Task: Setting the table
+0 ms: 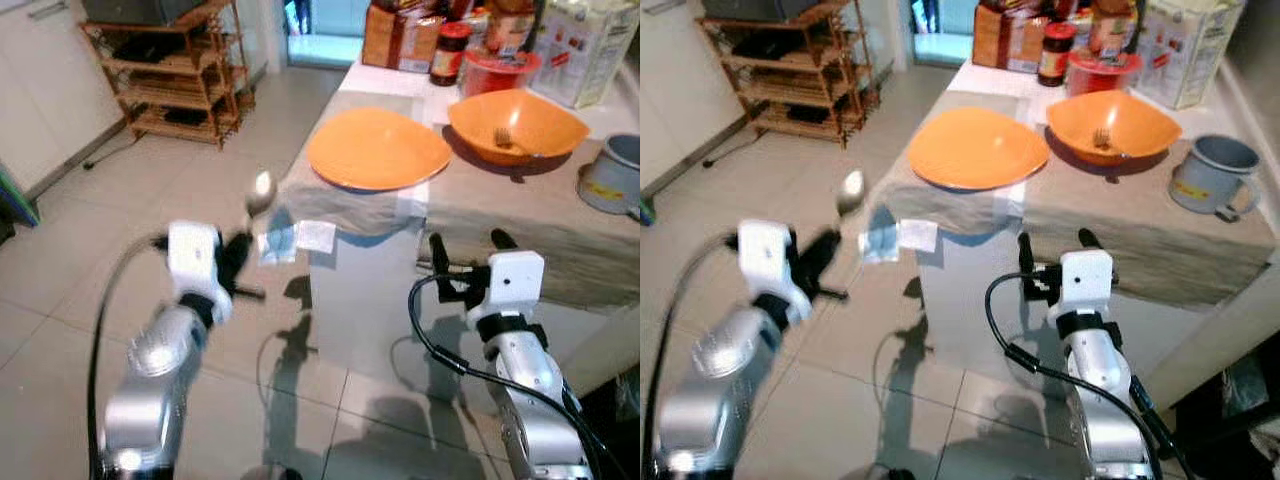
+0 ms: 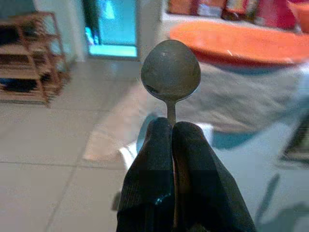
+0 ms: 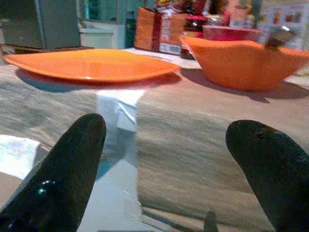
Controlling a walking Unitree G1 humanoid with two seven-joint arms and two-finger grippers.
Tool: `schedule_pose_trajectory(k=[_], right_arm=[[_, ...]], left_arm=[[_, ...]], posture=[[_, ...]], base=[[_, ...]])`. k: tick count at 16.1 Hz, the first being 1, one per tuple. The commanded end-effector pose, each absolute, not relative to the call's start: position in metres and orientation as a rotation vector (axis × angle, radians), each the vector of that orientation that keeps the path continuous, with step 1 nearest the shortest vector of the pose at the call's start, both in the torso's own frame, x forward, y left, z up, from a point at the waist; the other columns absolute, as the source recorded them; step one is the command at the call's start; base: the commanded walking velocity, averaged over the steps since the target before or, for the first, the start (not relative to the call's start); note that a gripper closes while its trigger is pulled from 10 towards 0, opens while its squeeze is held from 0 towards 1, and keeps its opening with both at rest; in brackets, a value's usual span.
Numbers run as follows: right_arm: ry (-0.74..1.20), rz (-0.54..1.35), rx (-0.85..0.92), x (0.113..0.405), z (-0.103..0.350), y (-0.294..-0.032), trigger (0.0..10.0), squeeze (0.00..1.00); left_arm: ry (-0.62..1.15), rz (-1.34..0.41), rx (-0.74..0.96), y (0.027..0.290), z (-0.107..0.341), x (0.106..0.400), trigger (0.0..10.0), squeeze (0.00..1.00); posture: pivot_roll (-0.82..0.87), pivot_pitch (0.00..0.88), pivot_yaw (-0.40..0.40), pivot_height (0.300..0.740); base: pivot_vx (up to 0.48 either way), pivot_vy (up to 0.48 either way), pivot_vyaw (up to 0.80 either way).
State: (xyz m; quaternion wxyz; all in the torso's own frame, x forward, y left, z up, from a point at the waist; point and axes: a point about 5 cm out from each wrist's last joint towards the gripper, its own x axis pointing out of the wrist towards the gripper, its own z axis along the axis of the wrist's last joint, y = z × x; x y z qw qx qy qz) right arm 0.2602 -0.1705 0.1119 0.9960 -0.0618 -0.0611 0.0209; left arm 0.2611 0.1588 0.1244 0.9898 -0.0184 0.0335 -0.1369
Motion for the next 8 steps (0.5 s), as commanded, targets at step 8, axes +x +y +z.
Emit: schedule_pose_trajectory(k=[8], right_arm=[[-0.113,0.063,-0.149,0.2616,0.1075,-0.1714,10.0,0.00]], left_arm=[[-0.021,-0.270,-0.039,0.1492,0.1368,0.2644,0.0,0.00]], posture=[[-0.12,0.000,0.063,0.735]], base=[[0.000,0.000,-0.32]])
